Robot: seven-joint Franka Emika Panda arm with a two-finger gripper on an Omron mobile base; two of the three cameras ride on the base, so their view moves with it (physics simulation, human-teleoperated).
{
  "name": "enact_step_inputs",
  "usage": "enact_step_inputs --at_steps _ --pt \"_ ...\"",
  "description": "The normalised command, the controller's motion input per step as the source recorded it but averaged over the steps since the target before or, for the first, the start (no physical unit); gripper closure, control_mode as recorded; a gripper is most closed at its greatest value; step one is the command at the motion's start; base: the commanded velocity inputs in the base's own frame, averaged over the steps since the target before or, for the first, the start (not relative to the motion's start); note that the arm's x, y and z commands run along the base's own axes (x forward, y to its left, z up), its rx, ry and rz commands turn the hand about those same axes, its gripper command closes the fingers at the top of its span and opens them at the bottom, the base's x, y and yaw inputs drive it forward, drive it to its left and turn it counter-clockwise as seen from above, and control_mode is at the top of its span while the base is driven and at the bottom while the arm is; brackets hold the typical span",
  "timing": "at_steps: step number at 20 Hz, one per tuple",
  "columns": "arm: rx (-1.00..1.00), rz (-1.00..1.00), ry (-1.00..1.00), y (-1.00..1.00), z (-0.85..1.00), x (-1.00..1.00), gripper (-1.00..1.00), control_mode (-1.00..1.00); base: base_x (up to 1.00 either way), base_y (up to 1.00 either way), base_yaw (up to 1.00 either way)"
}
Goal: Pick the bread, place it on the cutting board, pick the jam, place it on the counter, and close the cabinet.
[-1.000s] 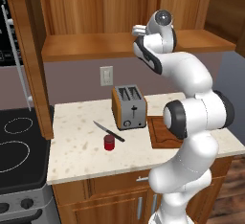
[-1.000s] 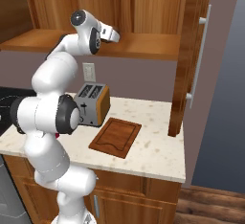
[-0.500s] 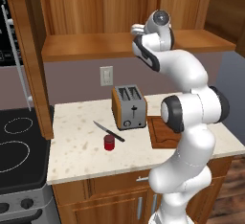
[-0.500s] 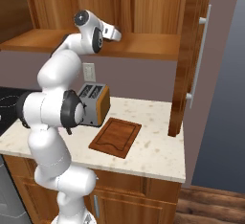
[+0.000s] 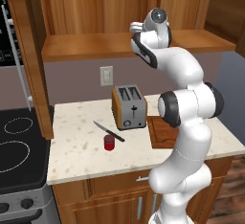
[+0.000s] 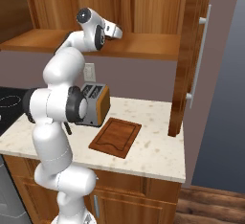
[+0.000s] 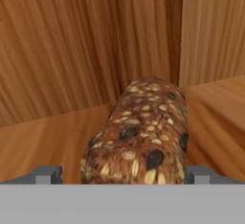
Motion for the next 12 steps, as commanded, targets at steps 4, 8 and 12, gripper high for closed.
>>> enact_step_inputs --at_steps 4,8,12 --pt "0.0 0.0 0.0 0.0 -0.02 0.16 1.0 -1.0 0.0 0.0 0.0" --pt "0.0 0.0 0.0 0.0 -0.02 0.12 1.0 -1.0 0.0 0.0 0.0" --pt "0.0 0.0 0.0 0.0 -0.03 0.03 1.0 -1.0 0.0 0.0 0.0"
